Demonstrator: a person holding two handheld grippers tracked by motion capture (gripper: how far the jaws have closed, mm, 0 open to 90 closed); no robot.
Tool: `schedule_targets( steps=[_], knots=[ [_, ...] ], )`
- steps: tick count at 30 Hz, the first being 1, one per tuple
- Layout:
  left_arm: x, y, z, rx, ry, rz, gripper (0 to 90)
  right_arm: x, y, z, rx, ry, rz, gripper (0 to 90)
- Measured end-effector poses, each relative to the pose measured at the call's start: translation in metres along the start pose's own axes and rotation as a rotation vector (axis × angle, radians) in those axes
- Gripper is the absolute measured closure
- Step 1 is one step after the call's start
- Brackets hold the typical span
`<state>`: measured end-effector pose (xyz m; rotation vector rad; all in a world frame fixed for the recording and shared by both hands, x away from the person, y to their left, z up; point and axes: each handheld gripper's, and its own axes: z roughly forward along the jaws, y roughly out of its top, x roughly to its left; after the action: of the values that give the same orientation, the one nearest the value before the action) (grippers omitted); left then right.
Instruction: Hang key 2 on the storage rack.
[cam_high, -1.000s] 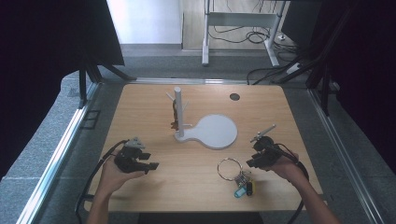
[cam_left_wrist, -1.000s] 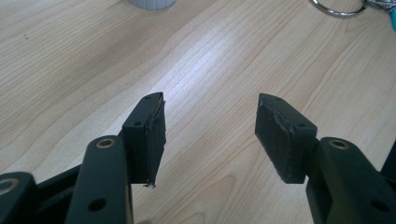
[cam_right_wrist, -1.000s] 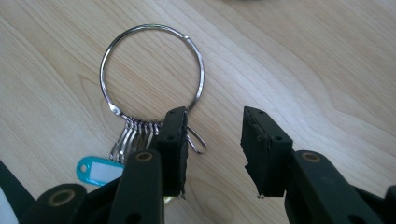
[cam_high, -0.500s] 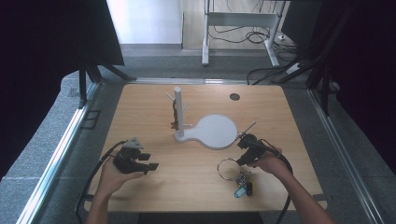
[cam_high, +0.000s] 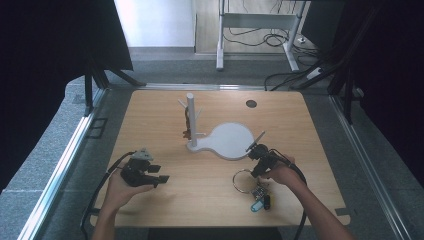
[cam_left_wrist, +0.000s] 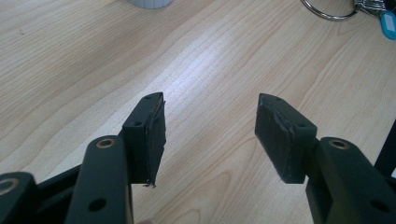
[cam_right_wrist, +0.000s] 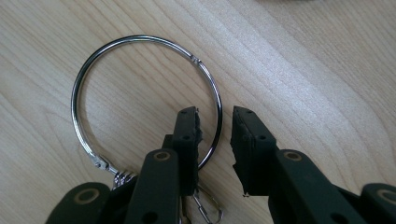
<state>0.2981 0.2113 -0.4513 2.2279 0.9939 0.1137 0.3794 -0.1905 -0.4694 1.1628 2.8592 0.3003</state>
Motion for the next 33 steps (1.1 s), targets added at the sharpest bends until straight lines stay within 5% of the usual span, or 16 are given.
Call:
schedule_targets(
  steps=[33],
  knots=[
    [0.0011, -0.0039, -0.0013, 0.002, -0.002, -0.009, 43.8, 0.0032, 0.0052, 0.009, 0.031, 0.01, -0.029, 85.4]
  ],
)
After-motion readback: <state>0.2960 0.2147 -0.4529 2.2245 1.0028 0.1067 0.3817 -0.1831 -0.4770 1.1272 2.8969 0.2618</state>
